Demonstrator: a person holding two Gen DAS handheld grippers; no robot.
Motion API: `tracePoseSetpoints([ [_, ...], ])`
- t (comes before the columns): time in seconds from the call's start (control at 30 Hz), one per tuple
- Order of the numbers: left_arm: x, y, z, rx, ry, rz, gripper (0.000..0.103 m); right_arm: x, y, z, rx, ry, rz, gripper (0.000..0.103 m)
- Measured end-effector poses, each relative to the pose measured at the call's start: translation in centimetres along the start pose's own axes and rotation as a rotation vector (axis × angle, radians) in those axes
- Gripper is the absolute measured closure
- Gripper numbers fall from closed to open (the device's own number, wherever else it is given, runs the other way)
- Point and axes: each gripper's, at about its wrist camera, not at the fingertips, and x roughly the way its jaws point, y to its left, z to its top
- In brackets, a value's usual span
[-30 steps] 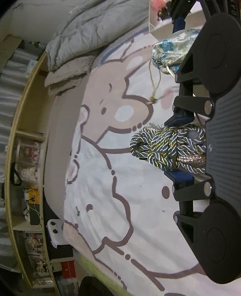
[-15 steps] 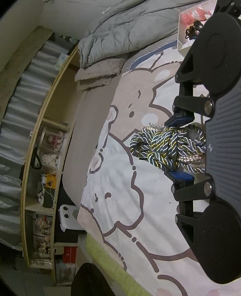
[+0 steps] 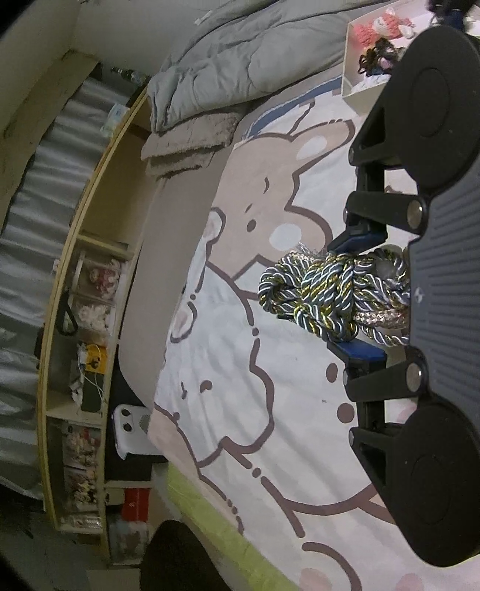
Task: Organize objects
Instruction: 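Carry the striped cord and floral pouch over the white box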
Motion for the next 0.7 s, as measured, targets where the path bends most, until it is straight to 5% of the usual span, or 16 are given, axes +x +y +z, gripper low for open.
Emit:
tracePoseSetpoints([
  [0.7, -5.1, -7.9, -3.2, 0.151, 0.007, -0.123, 0.054, -6.1, -8.3, 1.4, 0.168, -0.077, -0.244, 0.022],
])
